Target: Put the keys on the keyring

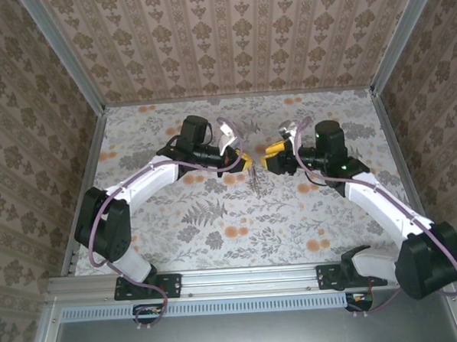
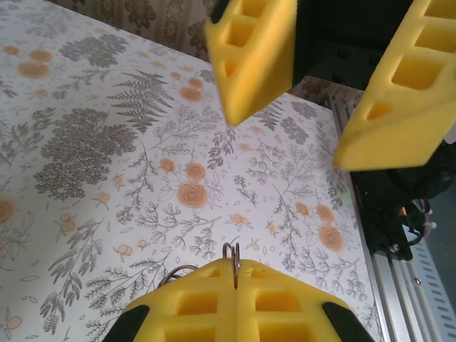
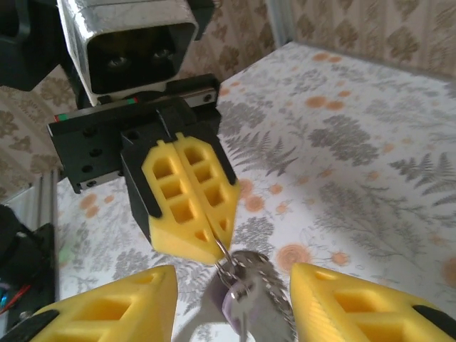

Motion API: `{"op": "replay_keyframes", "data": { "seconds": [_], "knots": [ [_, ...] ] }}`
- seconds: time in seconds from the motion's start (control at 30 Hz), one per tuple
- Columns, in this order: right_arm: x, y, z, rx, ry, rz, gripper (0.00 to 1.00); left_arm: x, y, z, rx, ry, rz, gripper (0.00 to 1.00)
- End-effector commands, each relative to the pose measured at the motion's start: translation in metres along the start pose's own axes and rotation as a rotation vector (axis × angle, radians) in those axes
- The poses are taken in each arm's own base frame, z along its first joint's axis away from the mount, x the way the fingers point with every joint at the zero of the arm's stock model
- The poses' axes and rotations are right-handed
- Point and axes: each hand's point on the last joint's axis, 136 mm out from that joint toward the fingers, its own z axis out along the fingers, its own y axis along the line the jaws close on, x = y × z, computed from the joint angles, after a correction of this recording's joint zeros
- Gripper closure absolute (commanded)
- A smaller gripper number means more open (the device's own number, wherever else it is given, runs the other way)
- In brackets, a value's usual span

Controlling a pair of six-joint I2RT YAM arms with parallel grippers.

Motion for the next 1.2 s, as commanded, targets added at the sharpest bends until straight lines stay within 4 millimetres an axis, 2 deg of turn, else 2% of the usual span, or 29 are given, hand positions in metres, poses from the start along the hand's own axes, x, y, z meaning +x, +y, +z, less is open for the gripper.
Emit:
{"op": "replay_keyframes", "data": {
  "seconds": [0.0, 0.17, 0.43, 0.53, 0.7, 0.8, 1.03, 1.17],
  "knots": [
    [-0.013, -0.01, -0.008, 0.061, -0.128, 0.043, 0.51, -0.039, -0.011, -0.012, -0.017, -0.117, 0.103, 1.0],
    [0.01, -0.014, -0.003, 0.056, -0.142, 0.104, 0.44, -0.04, -0.014, -0.012, 0.005, -0.132, 0.097, 1.0],
    [0.032, 0.004, 0.014, -0.002, -0.087, 0.09, 0.37, -0.045, -0.019, -0.01, 0.019, -0.139, 0.101, 1.0],
    [0.034, 0.007, 0.023, -0.007, -0.071, 0.08, 0.36, -0.046, -0.021, -0.009, 0.026, -0.14, 0.105, 1.0],
    [0.033, -0.005, 0.032, 0.038, -0.067, 0.078, 0.37, -0.048, -0.026, -0.009, 0.044, -0.14, 0.104, 1.0],
    [0.033, -0.006, 0.034, 0.037, -0.062, 0.072, 0.38, -0.047, -0.028, -0.009, 0.048, -0.137, 0.101, 1.0],
    [0.031, -0.004, 0.028, 0.028, -0.079, 0.064, 0.38, -0.048, -0.031, -0.011, 0.057, -0.137, 0.107, 1.0],
    [0.024, 0.003, 0.015, -0.003, -0.119, 0.075, 0.37, -0.048, -0.031, -0.012, 0.054, -0.136, 0.11, 1.0]
  ]
}}
